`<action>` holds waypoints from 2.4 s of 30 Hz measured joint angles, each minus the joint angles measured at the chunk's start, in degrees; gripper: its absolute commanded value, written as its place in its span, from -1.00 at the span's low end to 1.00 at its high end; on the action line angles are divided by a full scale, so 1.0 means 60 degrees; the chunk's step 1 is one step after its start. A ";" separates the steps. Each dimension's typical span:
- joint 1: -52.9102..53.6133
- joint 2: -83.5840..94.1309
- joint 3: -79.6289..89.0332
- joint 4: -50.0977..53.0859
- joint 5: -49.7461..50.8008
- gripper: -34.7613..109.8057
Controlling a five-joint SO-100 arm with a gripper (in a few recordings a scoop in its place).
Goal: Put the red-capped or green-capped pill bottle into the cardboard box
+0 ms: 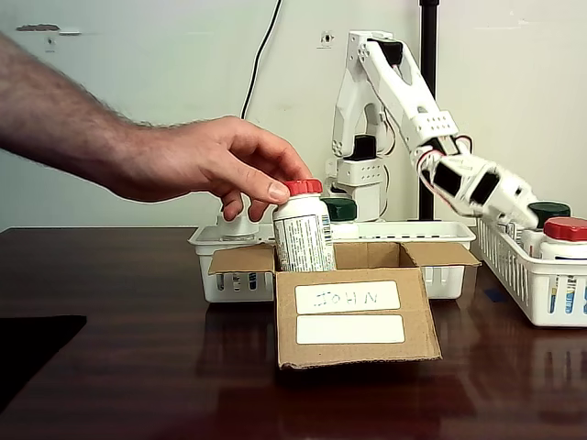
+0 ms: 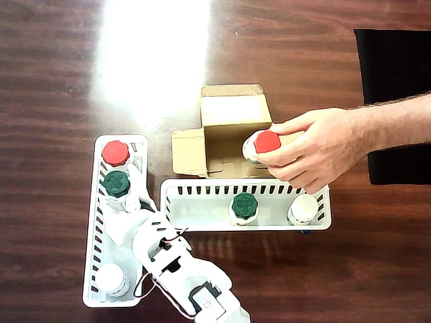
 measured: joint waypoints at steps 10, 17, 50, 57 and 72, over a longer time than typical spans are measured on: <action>0.0044 -0.0146 0.0029 -0.0234 -0.0015 -0.36; 0.0044 0.0937 0.0015 0.1714 -0.0264 -0.43; 0.3237 0.2065 -1.2539 1.4736 -0.1260 -0.54; 0.4937 0.0820 -1.2773 1.4004 -0.0864 -0.54; 0.5405 0.2080 -0.5229 0.9990 -0.0542 -0.54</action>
